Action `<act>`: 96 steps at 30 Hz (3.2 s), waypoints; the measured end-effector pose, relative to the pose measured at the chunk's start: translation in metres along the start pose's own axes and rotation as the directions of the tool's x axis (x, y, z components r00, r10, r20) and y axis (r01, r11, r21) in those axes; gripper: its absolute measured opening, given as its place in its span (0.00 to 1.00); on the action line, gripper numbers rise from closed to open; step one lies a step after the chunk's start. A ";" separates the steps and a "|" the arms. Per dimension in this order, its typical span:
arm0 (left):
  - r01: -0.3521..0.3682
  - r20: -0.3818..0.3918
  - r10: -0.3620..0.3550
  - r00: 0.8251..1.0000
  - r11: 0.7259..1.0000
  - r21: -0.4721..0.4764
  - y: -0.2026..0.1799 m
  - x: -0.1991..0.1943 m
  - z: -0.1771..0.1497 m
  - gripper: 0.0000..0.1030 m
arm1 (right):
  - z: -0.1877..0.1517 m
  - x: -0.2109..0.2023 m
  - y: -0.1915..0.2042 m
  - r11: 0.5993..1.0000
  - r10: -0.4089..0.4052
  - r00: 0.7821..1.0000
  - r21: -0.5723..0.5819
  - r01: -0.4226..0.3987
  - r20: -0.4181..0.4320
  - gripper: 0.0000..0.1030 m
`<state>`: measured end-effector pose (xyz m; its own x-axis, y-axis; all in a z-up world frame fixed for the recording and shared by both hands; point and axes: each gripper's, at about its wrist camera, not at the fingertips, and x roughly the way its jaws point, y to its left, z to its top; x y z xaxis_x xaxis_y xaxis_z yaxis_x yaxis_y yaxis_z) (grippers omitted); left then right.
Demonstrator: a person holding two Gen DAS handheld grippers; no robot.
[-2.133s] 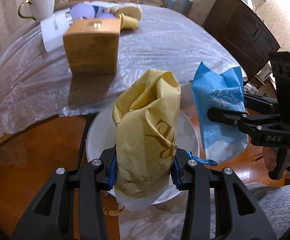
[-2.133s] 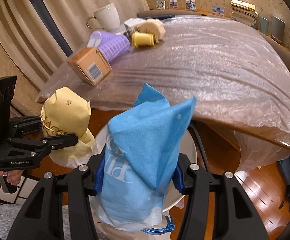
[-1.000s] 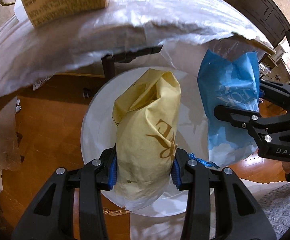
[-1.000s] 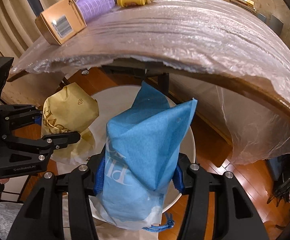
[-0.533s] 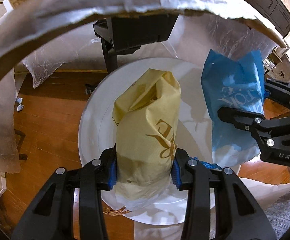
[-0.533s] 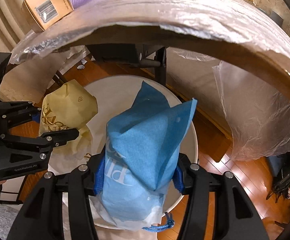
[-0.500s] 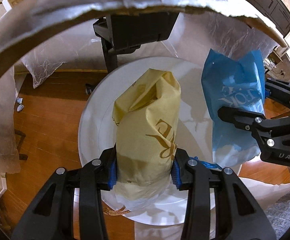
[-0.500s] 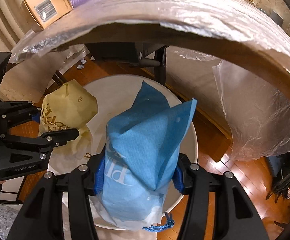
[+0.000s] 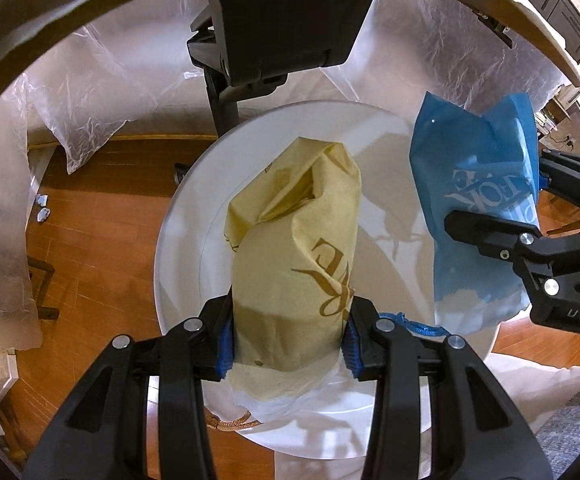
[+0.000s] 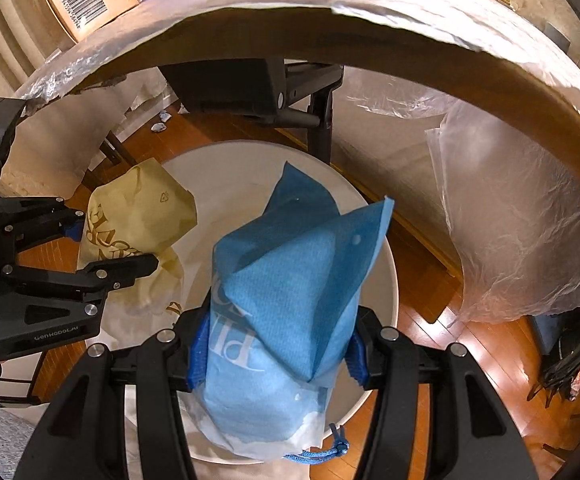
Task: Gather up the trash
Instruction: 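Open the left tool over the bin while the right tool releases the blue bag into it, then grasp the L'Oréal box with the left tool while the right tool grasps the cream bundle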
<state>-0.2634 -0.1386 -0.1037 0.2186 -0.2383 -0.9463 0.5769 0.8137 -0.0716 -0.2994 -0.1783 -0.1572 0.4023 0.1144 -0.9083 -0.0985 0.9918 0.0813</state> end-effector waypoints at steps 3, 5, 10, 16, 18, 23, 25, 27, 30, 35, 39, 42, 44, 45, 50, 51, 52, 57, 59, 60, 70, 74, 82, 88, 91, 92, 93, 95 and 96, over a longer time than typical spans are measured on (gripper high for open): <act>-0.001 -0.004 0.001 1.000 1.000 0.004 0.001 0.003 0.000 0.42 | 0.000 0.001 0.000 1.000 -0.002 1.000 0.000 0.002 -0.002 0.51; -0.001 -0.007 0.001 1.000 1.000 0.004 0.002 0.004 0.001 0.42 | 0.000 0.003 -0.001 1.000 -0.004 1.000 0.000 0.004 -0.003 0.51; -0.005 -0.010 0.005 1.000 1.000 0.005 0.003 0.007 0.000 0.42 | 0.000 0.006 -0.001 1.000 -0.009 1.000 -0.005 0.009 -0.010 0.51; 0.000 0.001 0.000 1.000 1.000 0.013 0.002 0.006 0.000 0.42 | -0.001 0.010 -0.002 1.000 -0.011 1.000 -0.017 0.011 -0.020 0.54; -0.011 0.047 0.010 0.999 1.000 0.019 0.000 0.000 -0.001 0.53 | -0.001 0.008 -0.002 1.000 0.004 1.000 -0.018 -0.004 -0.008 0.69; -0.013 0.078 0.014 0.997 1.000 -0.004 0.004 -0.007 0.001 0.75 | -0.001 -0.002 -0.006 1.000 -0.001 1.000 -0.004 0.001 0.021 0.85; -0.005 0.074 0.006 0.997 1.000 -0.015 0.006 -0.010 -0.001 0.75 | -0.003 -0.010 -0.008 1.000 0.002 1.000 -0.002 -0.002 0.030 0.85; 0.002 0.081 -0.001 0.997 1.000 -0.015 0.007 -0.017 -0.004 0.75 | -0.005 -0.025 -0.011 1.000 0.002 0.999 -0.004 -0.002 0.053 0.85; 0.008 0.109 -0.006 0.994 1.000 -0.021 0.011 -0.039 -0.010 0.75 | -0.007 -0.060 -0.014 1.000 0.007 0.993 -0.019 -0.005 0.114 0.85; 0.052 0.239 -0.041 0.970 0.998 -0.041 0.017 -0.108 -0.014 0.89 | 0.007 -0.134 -0.008 0.996 -0.021 0.950 -0.079 0.048 0.312 0.89; 0.025 0.488 0.028 0.872 0.995 -0.101 0.026 -0.171 -0.007 0.99 | 0.033 -0.171 -0.004 0.989 -0.075 0.859 -0.075 0.131 0.507 0.96; -0.022 0.530 0.108 0.841 0.986 -0.166 0.036 -0.175 0.010 0.99 | 0.069 -0.168 -0.004 0.987 -0.078 0.838 -0.074 0.140 0.540 0.96; 0.004 0.502 0.087 0.860 0.984 -0.177 0.044 -0.167 0.023 0.99 | 0.088 -0.163 -0.006 0.984 -0.072 0.833 -0.095 0.148 0.549 0.96; 0.036 0.495 0.059 0.867 0.983 -0.180 0.049 -0.163 0.028 0.99 | 0.103 -0.157 -0.004 0.983 -0.068 0.837 -0.107 0.149 0.543 0.96; 0.054 0.466 0.061 0.883 0.972 -0.229 0.056 -0.149 0.042 0.99 | 0.157 -0.127 -0.004 0.989 -0.063 0.881 -0.088 0.118 0.470 0.96; 0.048 0.453 0.068 0.889 0.969 -0.241 0.056 -0.144 0.045 0.99 | 0.164 -0.120 -0.003 0.991 -0.067 0.887 -0.074 0.113 0.457 0.96; 0.044 0.445 0.073 0.893 0.968 -0.247 0.054 -0.139 0.045 0.99 | 0.173 -0.110 -0.003 0.993 -0.064 0.897 -0.059 0.099 0.438 0.96; 0.009 0.441 0.109 0.891 0.966 -0.258 0.054 -0.134 0.053 0.99 | 0.210 -0.074 -0.013 0.999 -0.020 0.930 0.041 0.006 0.366 0.96; -0.015 0.440 0.131 0.888 0.966 -0.259 0.054 -0.132 0.057 0.99 | 0.218 -0.060 -0.018 0.996 -0.010 0.940 0.084 -0.020 0.342 0.96; -0.025 0.441 0.142 0.886 0.965 -0.260 0.054 -0.131 0.059 0.99 | 0.220 -0.055 -0.019 0.994 -0.002 0.943 0.101 -0.033 0.333 0.96; -0.016 0.424 0.127 0.897 0.967 -0.255 0.062 -0.121 0.069 0.81 | 0.239 -0.018 -0.028 0.983 0.026 0.959 0.169 -0.077 0.283 0.81; -0.027 0.420 0.130 0.898 0.970 -0.242 0.061 -0.119 0.070 0.75 | 0.243 -0.015 -0.025 0.986 0.020 0.960 0.154 -0.066 0.280 0.75; 0.007 0.417 0.095 0.904 0.972 -0.237 0.065 -0.115 0.072 0.65 | 0.243 -0.014 -0.027 0.981 0.061 0.957 0.159 -0.110 0.285 0.50; 0.019 0.416 0.080 0.906 0.973 -0.229 0.064 -0.116 0.070 0.59 | 0.238 -0.020 -0.035 0.975 0.079 0.953 0.176 -0.135 0.293 0.50; 0.033 0.424 0.069 0.903 0.973 -0.228 0.064 -0.119 0.069 0.58 | 0.234 -0.027 -0.042 0.969 0.091 0.947 0.192 -0.156 0.307 0.50; 0.037 0.428 0.066 0.901 0.973 -0.228 0.064 -0.121 0.068 0.58 | 0.233 -0.030 -0.044 0.968 0.092 0.945 0.196 -0.160 0.314 0.50; 0.036 0.430 0.067 0.900 0.973 -0.228 0.064 -0.122 0.068 0.58 | 0.232 -0.032 -0.046 0.967 0.091 0.943 0.199 -0.160 0.319 0.50; 0.032 0.435 0.072 0.897 0.973 -0.227 0.064 -0.125 0.068 0.58 | 0.230 -0.039 -0.052 0.962 0.092 0.939 0.213 -0.170 0.332 0.50; 0.036 0.436 0.068 0.897 0.974 -0.225 0.064 -0.126 0.067 0.58 | 0.229 -0.041 -0.055 0.960 0.095 0.937 0.220 -0.176 0.336 0.50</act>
<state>-0.2015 -0.0918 0.0319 0.5785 -0.3896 -0.7166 0.3922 0.9032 -0.1745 -0.1017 -0.2247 -0.0301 0.6734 0.2204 -0.7056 0.0347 0.9440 0.3280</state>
